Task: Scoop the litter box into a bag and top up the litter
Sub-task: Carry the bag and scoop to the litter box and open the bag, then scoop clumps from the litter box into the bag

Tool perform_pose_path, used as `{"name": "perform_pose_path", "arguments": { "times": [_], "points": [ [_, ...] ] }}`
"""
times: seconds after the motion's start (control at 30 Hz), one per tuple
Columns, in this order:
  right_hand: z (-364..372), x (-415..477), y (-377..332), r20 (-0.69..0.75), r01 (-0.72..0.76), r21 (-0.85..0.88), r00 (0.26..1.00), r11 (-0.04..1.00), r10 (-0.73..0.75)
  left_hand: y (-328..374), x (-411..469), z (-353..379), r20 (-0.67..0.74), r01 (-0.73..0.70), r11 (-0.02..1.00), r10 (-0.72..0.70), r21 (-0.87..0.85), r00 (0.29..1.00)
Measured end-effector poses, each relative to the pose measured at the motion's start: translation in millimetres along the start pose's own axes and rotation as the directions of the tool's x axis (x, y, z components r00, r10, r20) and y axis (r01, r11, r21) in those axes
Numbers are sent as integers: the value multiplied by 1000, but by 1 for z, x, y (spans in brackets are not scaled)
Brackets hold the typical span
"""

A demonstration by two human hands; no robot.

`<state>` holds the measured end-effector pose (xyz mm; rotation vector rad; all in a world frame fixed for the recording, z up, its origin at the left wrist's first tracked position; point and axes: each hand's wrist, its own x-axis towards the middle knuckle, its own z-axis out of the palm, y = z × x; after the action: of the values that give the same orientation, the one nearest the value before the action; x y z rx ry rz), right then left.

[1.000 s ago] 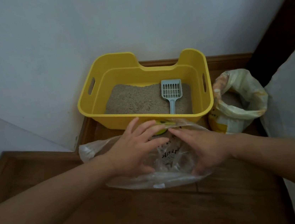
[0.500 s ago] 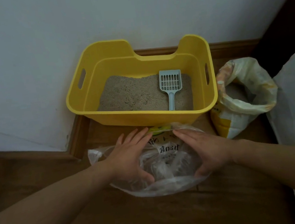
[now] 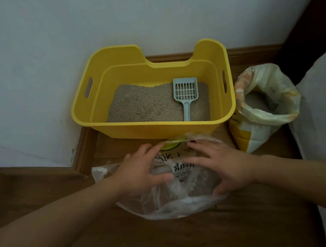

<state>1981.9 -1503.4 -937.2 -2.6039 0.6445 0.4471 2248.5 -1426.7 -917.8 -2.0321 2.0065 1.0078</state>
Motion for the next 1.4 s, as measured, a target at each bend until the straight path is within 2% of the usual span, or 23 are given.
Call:
{"name": "perform_pose_path", "arguments": {
  "times": [0.13,0.27,0.43,0.7,0.87,0.93,1.0,1.07,1.13,1.2,1.27,1.33,1.4],
  "points": [
    [0,-3,-17,82,60,-102,995,993,-52,19,9,19,-164,80,983,-52,165,985],
    [-6,-10,-23,149,37,-111,989,993,-20,27,15,28,-179,119,948,-67,295,981],
    [-13,-17,-18,140,-16,-131,990,991,35,10,12,19,-238,171,899,-77,404,968],
    [-28,-26,-9,112,-129,-158,983,979,147,-10,-8,1,-265,229,865,-117,446,957],
    [-27,-26,-13,94,-88,-181,990,980,106,-7,-13,-2,-270,185,886,-71,425,960],
    [-27,-27,-15,79,-63,-188,994,980,78,-4,-17,-6,-261,120,899,-7,421,965],
    [-26,-28,-17,73,-44,-198,996,979,59,0,-24,-8,-240,-9,882,137,471,961],
    [-25,-29,-17,81,-37,-201,995,979,54,3,-29,-7,-233,-180,825,349,535,908],
    [-25,-29,-19,94,-38,-198,994,980,58,4,-29,-5,-192,-336,731,534,594,823],
    [-27,-28,-21,123,-34,-198,991,980,60,7,-26,-3,-105,-407,656,596,636,796],
    [-28,-29,-23,164,-19,-193,985,981,51,9,-20,0,-41,-360,695,488,622,872],
    [-28,-30,-24,205,1,-178,978,984,36,9,-13,0,-27,-238,747,324,620,946],
    [-27,-30,-26,236,21,-164,972,986,19,8,-8,-2,-22,-149,777,205,612,979]
  ]
}}
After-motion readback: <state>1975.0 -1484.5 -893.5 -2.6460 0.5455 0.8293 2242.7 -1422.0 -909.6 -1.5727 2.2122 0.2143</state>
